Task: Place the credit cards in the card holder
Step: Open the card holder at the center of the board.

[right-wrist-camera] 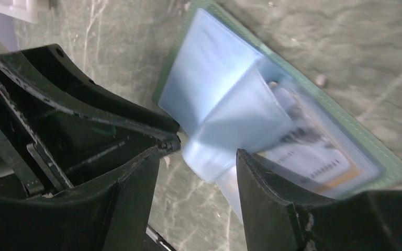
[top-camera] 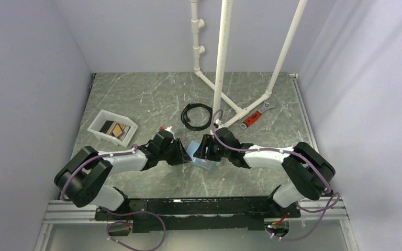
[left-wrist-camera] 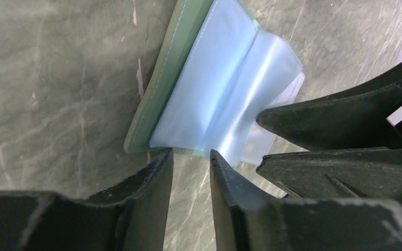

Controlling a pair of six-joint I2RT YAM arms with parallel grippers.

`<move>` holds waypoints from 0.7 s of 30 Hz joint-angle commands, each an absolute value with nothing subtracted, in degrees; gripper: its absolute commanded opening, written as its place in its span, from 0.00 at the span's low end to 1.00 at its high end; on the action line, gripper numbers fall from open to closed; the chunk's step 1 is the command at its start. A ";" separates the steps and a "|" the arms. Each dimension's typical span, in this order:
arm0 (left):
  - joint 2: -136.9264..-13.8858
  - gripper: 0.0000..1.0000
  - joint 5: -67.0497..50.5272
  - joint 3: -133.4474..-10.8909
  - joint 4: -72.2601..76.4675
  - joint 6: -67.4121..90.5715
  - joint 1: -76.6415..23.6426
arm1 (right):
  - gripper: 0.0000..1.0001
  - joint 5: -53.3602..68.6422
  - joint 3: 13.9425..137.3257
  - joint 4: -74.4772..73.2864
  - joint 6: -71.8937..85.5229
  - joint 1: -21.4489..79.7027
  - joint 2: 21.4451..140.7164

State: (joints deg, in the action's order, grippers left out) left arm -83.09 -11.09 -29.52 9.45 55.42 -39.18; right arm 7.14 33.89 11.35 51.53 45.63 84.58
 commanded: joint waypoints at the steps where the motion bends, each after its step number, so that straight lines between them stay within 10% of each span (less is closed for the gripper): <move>1: -78.14 0.40 -11.17 -27.60 8.03 56.02 -39.06 | 0.59 5.70 38.71 15.45 50.64 47.38 86.98; 14: -56.60 0.54 -12.50 -22.27 0.18 55.93 -37.80 | 0.60 -1.40 46.46 14.63 49.82 52.07 94.37; 21: -65.13 0.57 -16.38 -30.10 0.14 50.09 -37.66 | 0.67 -3.62 38.75 8.74 50.30 51.95 81.57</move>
